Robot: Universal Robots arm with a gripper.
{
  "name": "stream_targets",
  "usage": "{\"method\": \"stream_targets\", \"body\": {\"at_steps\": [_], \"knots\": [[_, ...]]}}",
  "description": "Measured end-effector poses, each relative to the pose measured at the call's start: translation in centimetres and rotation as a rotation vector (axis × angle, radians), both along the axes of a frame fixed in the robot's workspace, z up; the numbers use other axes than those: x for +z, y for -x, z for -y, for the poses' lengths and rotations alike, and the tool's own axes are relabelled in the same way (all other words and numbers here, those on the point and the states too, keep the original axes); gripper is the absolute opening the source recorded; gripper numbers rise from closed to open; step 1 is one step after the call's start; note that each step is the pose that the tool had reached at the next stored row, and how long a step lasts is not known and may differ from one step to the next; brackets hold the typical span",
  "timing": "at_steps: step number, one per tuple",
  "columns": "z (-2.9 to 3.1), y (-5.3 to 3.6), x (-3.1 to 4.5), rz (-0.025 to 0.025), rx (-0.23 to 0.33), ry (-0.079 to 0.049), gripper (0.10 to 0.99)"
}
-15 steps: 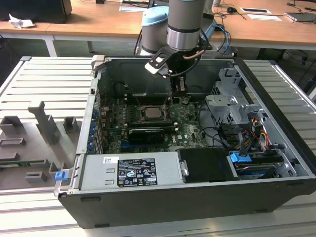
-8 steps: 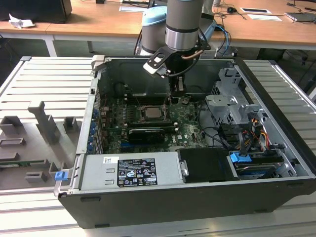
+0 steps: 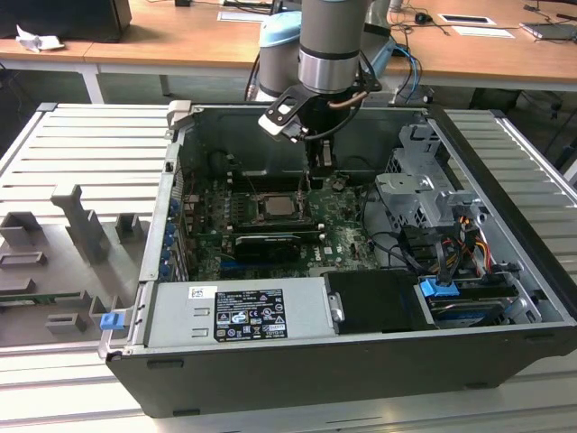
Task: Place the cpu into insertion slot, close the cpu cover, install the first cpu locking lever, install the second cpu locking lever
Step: 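Close the cpu cover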
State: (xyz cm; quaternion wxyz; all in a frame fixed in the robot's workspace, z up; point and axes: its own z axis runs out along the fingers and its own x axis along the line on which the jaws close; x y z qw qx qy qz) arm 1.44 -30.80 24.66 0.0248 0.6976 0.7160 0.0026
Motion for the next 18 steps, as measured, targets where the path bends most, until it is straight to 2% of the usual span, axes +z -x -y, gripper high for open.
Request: {"method": "stream_targets", "body": {"at_steps": [5, 7, 9, 12, 15, 18], "knots": [[0.0, 0.81, -0.24, 0.0, 0.0, 0.0, 0.106], [-0.02, 1.31, -0.8, 0.0, 0.0, 0.0, 0.106], [-0.03, 2.18, -1.47, -0.0001, 0.003, 0.0, 0.106], [-0.03, 2.74, -1.87, -0.0025, 0.021, 0.0, 0.106], [-0.03, 4.43, -1.94, -0.0033, 0.022, 0.0, 0.106], [-0.04, 5.27, -1.96, -0.0032, 0.022, 0.0, 0.106]]}}
